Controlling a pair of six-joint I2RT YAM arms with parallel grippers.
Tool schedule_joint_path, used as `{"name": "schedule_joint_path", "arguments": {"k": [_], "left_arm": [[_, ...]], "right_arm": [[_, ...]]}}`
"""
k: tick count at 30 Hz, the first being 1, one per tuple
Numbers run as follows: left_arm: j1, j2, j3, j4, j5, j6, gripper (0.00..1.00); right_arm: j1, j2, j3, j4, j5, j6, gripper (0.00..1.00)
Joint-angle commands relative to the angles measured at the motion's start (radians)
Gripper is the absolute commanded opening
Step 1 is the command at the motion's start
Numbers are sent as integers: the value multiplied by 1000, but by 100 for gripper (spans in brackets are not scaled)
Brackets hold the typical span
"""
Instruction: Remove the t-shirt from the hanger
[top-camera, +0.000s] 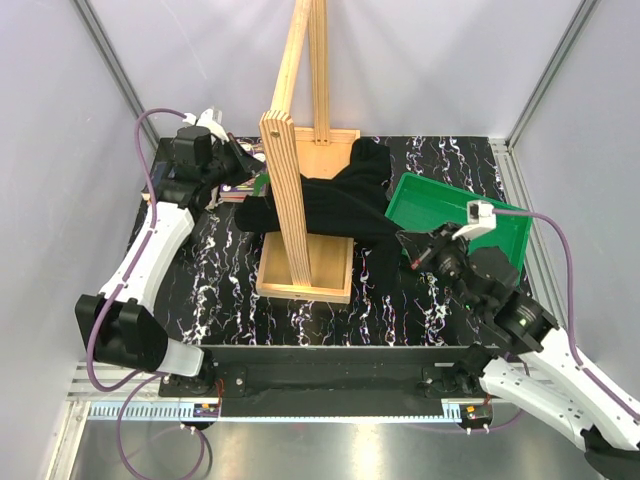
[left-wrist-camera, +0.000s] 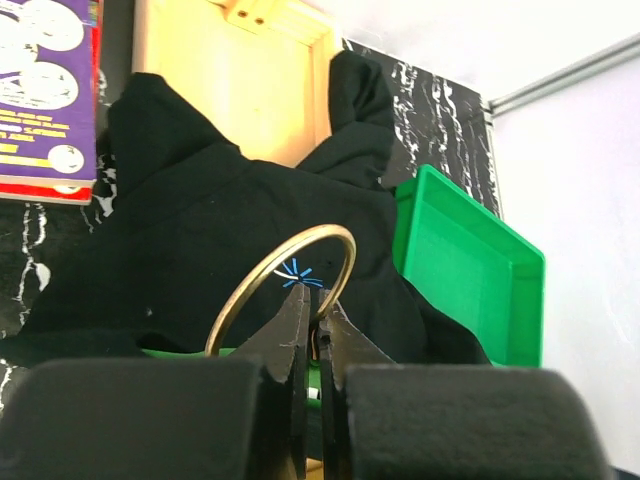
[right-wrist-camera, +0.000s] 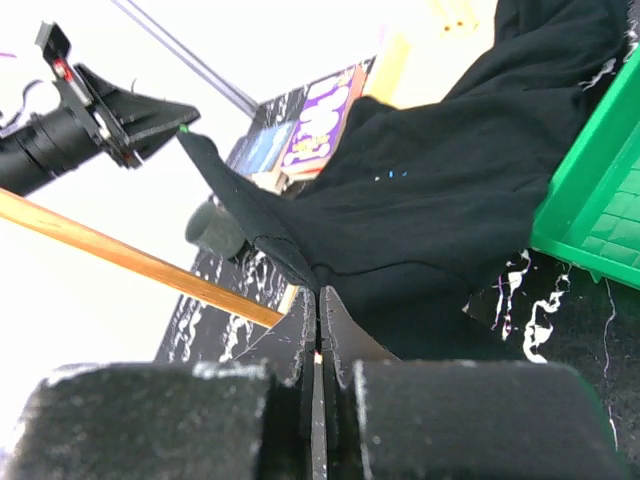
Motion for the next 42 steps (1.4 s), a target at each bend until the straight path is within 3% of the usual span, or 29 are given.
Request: {"name": "schedule_joint_path", "arguments": {"k": [1,8,10,13,15,16,17,23,26,29,32,37,39,40,42], "left_arm": [[82,-31,-6,106,-148,25,0],[90,-38,-14,110,-156,40,0],[90,-40,-17,127,-108,60,0],[88,-40,-17,167,-13,89,0],[84,-38,-16,196,51,112,0],[79,-40,-11,201,62,135,0],[64,-49,-13,207,67,147,0],[-40,-116,-37,230,-39,193,0],[-79,-169,-89,282,-111,198,0],[-105,-204,-114,322,-166,216,0],[-114,-215,-122,333,-177,219,0],[-114,-216,-125,339,-173,222,0],[-114,-219,-128,339,-182,233,0],[-114,-224,-138,339,-186,238,0],[-114,-227,-155,388,-205,252,0]], "right_arm": [[-7,-133,-2,-73,204,27,0],[-7,-271,-11,-130,302,32,0],[-7,-232,8,-140,266,-34,0],[-7,-74,90,-153,85,-141,0],[-7,29,175,-174,-123,-227,8],[-7,125,206,-194,-185,-247,25],[-8,172,266,-205,-289,-264,32],[-7,445,429,-229,-620,-318,69],[-5,533,450,-217,-749,-336,75],[-2,565,440,-194,-761,-338,78],[1,583,429,-182,-764,-332,68],[2,615,404,-177,-732,-309,20],[2,619,397,-174,-722,-294,11],[2,619,395,-176,-718,-291,0],[2,612,392,-176,-707,-275,0]]}}
